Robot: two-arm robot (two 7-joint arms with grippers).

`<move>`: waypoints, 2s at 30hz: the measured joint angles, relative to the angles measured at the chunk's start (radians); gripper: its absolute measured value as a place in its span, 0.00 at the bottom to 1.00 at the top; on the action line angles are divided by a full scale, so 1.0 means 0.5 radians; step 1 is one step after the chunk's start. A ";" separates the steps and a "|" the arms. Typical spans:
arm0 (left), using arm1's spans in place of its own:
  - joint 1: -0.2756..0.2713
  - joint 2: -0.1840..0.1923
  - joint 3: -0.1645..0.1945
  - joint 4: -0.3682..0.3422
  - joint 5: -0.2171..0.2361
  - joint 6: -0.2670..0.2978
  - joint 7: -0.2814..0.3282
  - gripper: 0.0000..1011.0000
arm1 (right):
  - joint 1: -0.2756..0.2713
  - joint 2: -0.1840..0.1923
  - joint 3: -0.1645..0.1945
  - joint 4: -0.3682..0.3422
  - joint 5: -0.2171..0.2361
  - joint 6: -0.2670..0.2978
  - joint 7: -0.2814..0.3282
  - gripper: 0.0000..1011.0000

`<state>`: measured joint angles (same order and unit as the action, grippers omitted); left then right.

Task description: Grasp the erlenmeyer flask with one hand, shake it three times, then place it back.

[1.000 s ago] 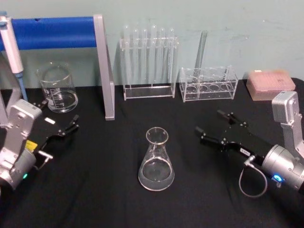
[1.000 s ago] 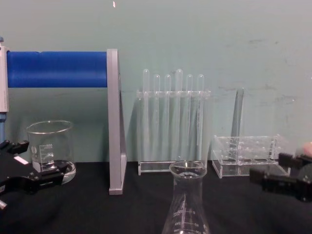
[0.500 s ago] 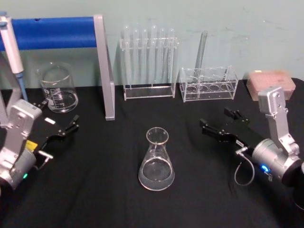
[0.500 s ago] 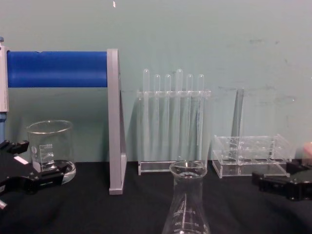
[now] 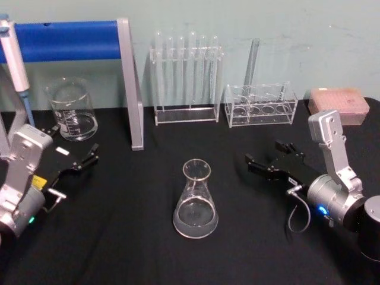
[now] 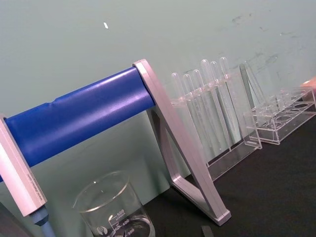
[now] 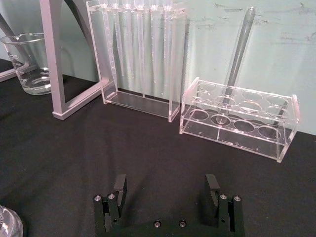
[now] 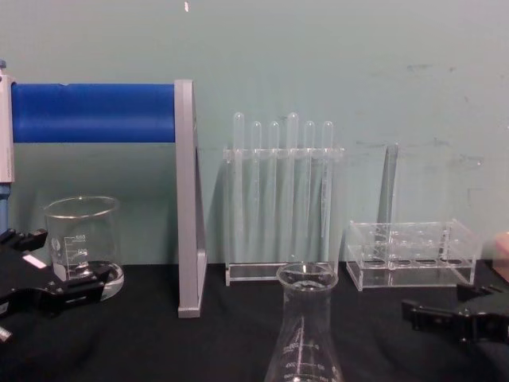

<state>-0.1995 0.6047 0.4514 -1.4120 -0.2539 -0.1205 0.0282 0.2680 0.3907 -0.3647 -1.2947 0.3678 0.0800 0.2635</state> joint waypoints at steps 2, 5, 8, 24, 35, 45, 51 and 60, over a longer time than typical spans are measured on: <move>0.000 0.000 0.000 0.000 0.000 0.000 0.000 0.99 | 0.000 -0.001 0.001 0.000 0.000 0.001 0.004 0.99; 0.000 0.000 0.000 0.000 0.000 0.000 0.000 0.99 | 0.000 0.000 0.001 0.000 0.000 0.001 0.003 0.99; 0.000 0.000 0.000 0.000 0.000 0.000 0.000 0.99 | 0.000 0.001 0.000 0.000 0.000 0.001 0.002 0.99; 0.000 0.000 0.000 0.000 0.000 0.000 0.000 0.99 | 0.000 0.003 -0.003 -0.001 0.000 -0.001 -0.003 0.99; 0.000 0.000 0.000 0.000 0.000 0.000 0.000 0.99 | 0.000 0.004 -0.004 -0.001 0.000 -0.002 -0.006 0.99; 0.000 0.000 0.000 0.000 0.000 0.000 0.000 0.99 | 0.000 0.004 -0.004 -0.001 0.000 -0.003 -0.007 0.99; 0.000 0.000 0.000 0.000 0.000 0.000 0.000 0.99 | 0.000 0.004 -0.003 -0.001 0.000 -0.003 -0.007 0.99; 0.000 0.000 0.000 0.000 0.000 0.000 0.000 0.99 | 0.000 0.004 -0.003 -0.001 0.000 -0.003 -0.006 0.99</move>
<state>-0.1995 0.6047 0.4514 -1.4120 -0.2539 -0.1206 0.0283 0.2680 0.3925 -0.3664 -1.2953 0.3679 0.0785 0.2602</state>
